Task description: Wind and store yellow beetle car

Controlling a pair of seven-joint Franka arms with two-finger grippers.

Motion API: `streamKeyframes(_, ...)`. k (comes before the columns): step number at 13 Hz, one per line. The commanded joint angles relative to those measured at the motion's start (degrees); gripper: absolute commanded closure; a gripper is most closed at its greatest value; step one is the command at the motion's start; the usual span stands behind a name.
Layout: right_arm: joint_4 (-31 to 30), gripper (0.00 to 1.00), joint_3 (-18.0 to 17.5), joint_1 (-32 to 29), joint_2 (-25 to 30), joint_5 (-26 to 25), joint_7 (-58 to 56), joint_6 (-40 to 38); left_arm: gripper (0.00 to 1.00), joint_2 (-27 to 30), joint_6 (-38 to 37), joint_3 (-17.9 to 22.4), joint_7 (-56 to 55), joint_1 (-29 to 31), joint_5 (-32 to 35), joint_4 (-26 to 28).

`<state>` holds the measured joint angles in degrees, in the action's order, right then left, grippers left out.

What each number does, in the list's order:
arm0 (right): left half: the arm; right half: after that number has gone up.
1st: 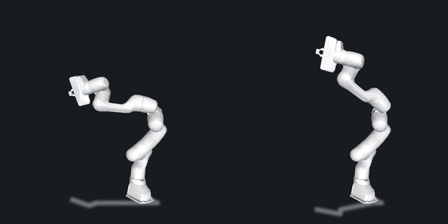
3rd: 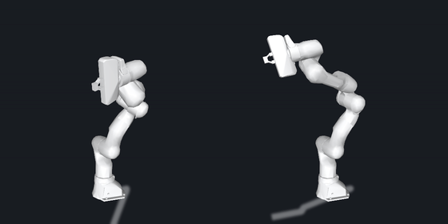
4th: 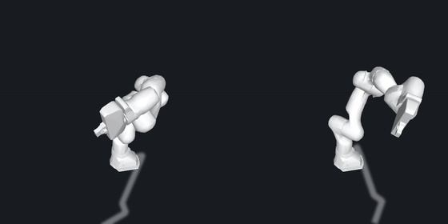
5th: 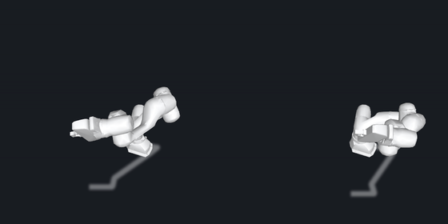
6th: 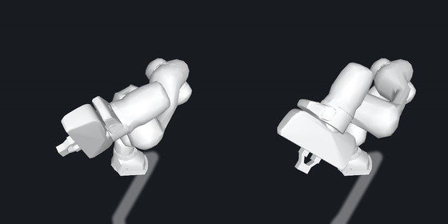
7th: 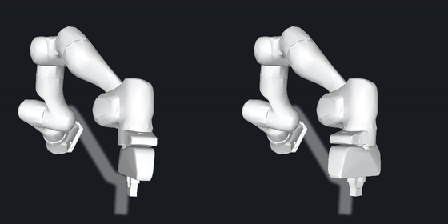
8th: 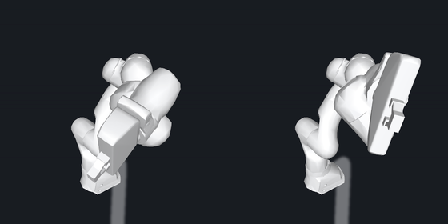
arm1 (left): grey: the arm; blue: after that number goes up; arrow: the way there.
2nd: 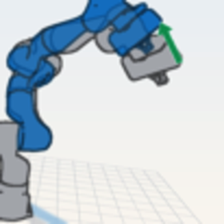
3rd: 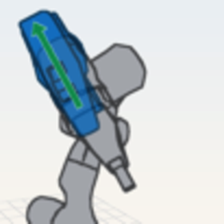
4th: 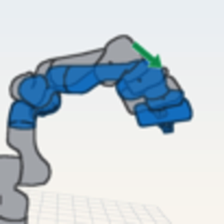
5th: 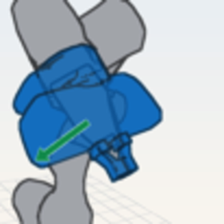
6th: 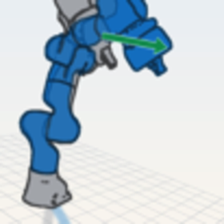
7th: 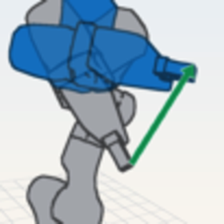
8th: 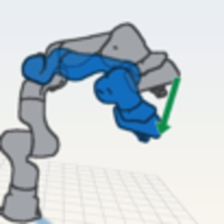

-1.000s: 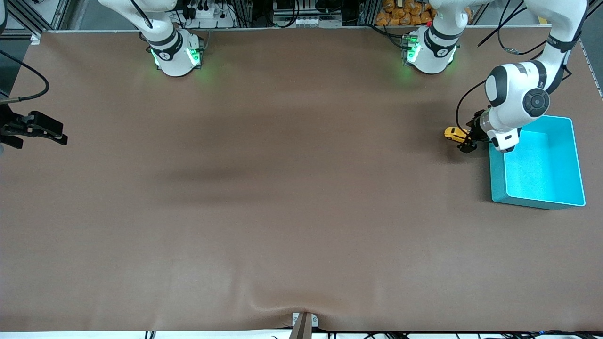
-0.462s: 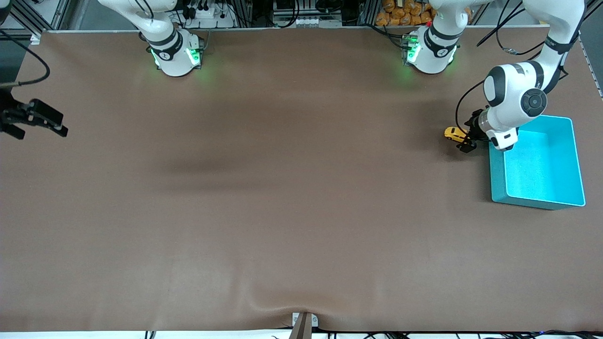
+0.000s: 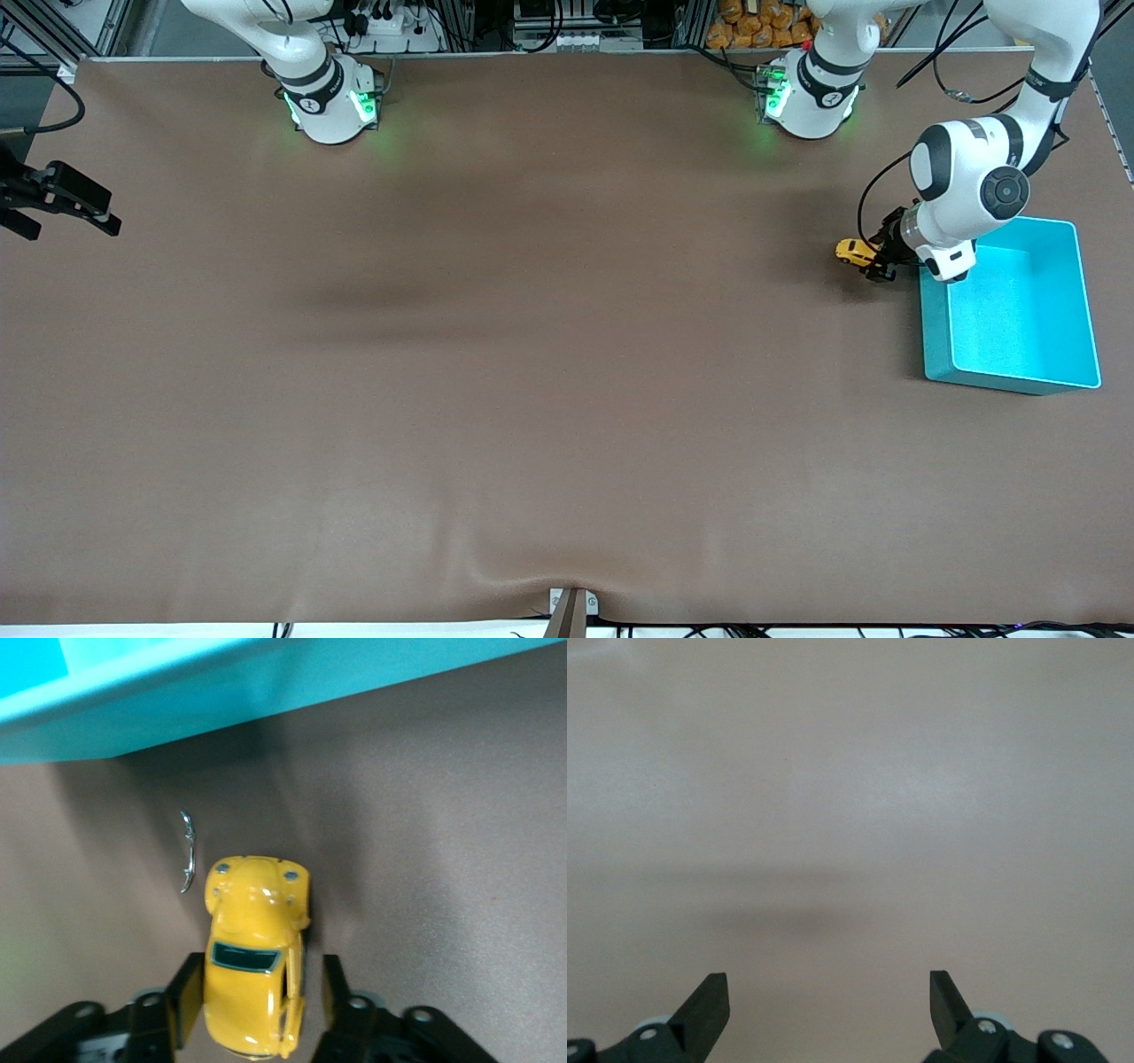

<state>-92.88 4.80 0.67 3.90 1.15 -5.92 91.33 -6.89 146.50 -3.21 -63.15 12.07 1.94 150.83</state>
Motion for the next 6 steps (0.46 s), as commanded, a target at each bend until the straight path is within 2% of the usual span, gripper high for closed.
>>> streamKeyframes(1, -1.42, 0.0, 1.88, 1.7, 1.2, 0.69, 0.74, -0.01, 0.54, -0.14, 0.98, -0.22, -1.36, -0.2, 0.61, 0.34)
streamKeyframes(4, -1.42, 0.0, 1.88, 2.14, 0.85, 0.69, 0.56, 0.08, 0.75, 0.04, 0.89, -0.3, -1.36, -0.38, 0.69, 0.17)
streamKeyframes(6, -1.51, 0.0, 1.8, 2.84, 0.76, 0.61, 0.73, 0.08, 0.83, 0.83, 0.54, -0.39, -1.28, -0.38, 0.69, -0.62)
